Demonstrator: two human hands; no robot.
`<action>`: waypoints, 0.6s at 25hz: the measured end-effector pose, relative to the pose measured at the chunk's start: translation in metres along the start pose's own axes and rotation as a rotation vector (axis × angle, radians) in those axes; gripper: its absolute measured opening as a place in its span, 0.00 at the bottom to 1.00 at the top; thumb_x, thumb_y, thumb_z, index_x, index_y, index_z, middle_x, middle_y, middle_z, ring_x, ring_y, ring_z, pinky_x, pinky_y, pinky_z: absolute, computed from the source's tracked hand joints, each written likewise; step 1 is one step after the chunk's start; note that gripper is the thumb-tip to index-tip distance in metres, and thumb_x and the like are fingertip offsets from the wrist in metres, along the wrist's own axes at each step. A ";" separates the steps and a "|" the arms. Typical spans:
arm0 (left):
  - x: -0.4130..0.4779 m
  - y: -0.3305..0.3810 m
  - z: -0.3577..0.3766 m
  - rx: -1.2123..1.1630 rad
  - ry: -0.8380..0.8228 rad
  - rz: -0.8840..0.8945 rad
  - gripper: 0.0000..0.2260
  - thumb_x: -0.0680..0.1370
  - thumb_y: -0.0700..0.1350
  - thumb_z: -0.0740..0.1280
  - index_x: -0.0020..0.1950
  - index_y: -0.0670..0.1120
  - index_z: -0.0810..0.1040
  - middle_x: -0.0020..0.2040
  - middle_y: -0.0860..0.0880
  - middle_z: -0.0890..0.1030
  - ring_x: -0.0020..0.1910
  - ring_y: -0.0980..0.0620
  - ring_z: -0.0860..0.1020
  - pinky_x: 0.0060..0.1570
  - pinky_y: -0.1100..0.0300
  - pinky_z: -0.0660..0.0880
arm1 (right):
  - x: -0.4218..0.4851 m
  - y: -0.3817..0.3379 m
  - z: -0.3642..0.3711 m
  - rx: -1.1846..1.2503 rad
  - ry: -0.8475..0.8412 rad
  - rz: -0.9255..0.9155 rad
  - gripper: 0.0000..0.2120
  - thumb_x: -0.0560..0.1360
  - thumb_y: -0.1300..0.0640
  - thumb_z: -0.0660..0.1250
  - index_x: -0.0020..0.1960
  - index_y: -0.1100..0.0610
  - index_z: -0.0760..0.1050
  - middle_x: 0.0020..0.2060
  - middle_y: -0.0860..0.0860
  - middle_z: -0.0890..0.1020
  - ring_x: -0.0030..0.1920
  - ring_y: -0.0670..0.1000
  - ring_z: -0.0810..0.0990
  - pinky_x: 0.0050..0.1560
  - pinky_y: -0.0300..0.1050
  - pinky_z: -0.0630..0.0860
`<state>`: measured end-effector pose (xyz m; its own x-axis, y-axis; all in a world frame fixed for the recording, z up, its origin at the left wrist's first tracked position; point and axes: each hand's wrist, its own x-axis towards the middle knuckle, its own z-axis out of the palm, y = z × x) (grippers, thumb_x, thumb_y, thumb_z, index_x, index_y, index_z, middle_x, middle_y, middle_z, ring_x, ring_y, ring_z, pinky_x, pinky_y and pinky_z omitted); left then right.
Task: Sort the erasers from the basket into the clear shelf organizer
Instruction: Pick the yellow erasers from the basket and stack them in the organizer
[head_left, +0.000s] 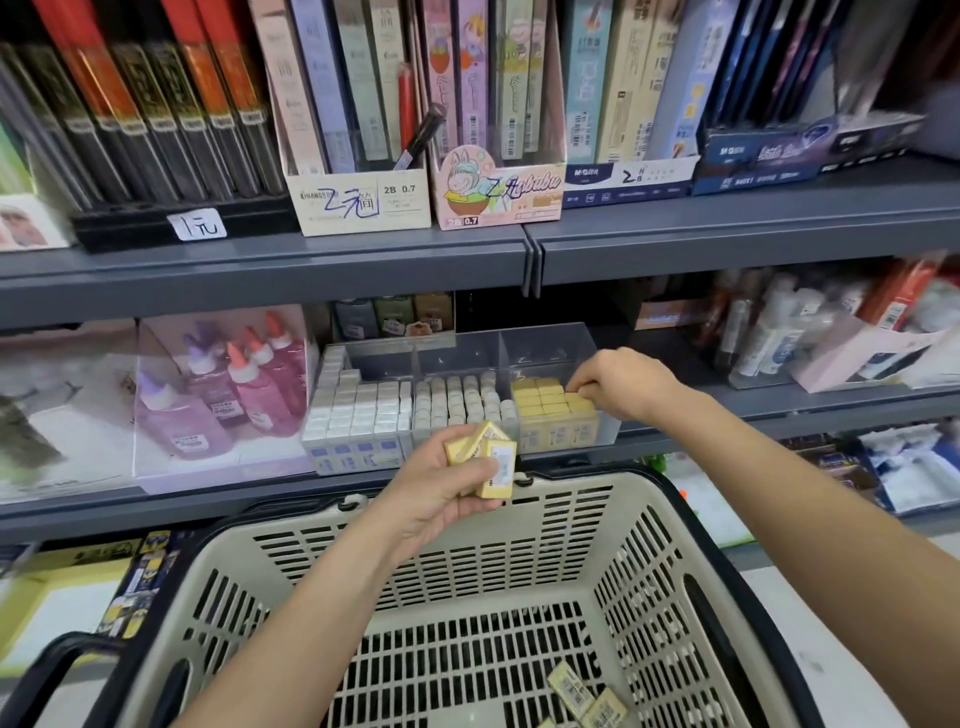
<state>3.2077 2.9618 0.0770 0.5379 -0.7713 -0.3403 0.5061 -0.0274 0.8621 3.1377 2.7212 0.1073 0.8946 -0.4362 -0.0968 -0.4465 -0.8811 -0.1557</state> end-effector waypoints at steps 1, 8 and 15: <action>0.001 0.000 0.000 0.007 -0.002 -0.004 0.20 0.68 0.33 0.70 0.57 0.47 0.72 0.51 0.40 0.79 0.39 0.49 0.83 0.31 0.61 0.79 | 0.003 -0.001 0.002 -0.012 -0.037 -0.014 0.12 0.78 0.55 0.60 0.57 0.48 0.79 0.57 0.48 0.80 0.57 0.53 0.77 0.53 0.48 0.75; 0.004 0.004 0.005 -0.095 -0.029 0.001 0.23 0.66 0.35 0.71 0.60 0.42 0.71 0.51 0.40 0.80 0.41 0.47 0.83 0.32 0.60 0.79 | -0.023 -0.018 -0.007 0.111 0.182 -0.060 0.10 0.77 0.51 0.62 0.55 0.51 0.79 0.52 0.49 0.81 0.54 0.51 0.78 0.54 0.49 0.76; 0.010 -0.001 0.020 -0.030 -0.057 0.045 0.22 0.69 0.32 0.70 0.61 0.42 0.71 0.48 0.43 0.80 0.42 0.50 0.83 0.37 0.59 0.80 | -0.065 -0.070 -0.001 0.532 0.072 -0.015 0.14 0.67 0.42 0.72 0.40 0.53 0.75 0.30 0.47 0.82 0.29 0.41 0.78 0.35 0.39 0.75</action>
<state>3.1989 2.9414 0.0803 0.5218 -0.8061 -0.2792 0.5032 0.0265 0.8638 3.1111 2.8113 0.1260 0.8917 -0.4520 -0.0258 -0.3636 -0.6811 -0.6355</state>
